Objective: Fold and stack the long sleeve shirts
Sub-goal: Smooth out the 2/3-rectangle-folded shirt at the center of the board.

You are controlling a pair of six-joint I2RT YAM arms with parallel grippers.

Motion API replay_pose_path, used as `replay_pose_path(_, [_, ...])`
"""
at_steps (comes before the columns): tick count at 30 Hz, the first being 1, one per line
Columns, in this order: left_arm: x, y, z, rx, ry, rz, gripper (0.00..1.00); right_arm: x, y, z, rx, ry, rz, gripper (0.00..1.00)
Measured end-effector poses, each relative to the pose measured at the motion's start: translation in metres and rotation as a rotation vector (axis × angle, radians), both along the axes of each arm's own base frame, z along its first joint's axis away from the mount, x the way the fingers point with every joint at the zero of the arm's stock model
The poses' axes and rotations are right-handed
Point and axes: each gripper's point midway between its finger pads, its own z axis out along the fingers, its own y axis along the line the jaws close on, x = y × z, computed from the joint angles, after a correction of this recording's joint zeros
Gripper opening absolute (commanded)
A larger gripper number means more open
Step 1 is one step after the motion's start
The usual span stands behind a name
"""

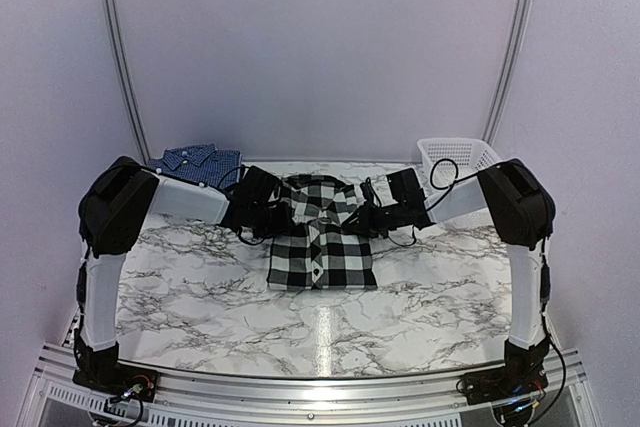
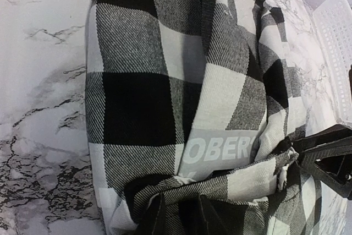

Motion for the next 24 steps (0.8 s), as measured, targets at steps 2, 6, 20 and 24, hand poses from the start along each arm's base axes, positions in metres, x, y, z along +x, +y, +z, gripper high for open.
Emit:
replay_pose_path(2, [0.001, 0.002, -0.003, 0.006, 0.004, 0.001, 0.20, 0.000, 0.000, 0.001, -0.001, 0.001, 0.001, 0.22])
replay_pose_path(6, [0.002, 0.004, -0.003, 0.014, -0.003, -0.006, 0.25, 0.002, 0.000, 0.005, -0.010, 0.000, -0.001, 0.23])
replay_pose_path(20, [-0.023, 0.015, 0.114, -0.105, -0.142, -0.023, 0.24, -0.044, 0.081, 0.081, 0.045, -0.131, 0.159, 0.24])
replay_pose_path(24, [-0.054, 0.019, 0.099, -0.129, -0.089, -0.044, 0.24, -0.061, 0.108, 0.082, 0.061, -0.135, 0.218, 0.23])
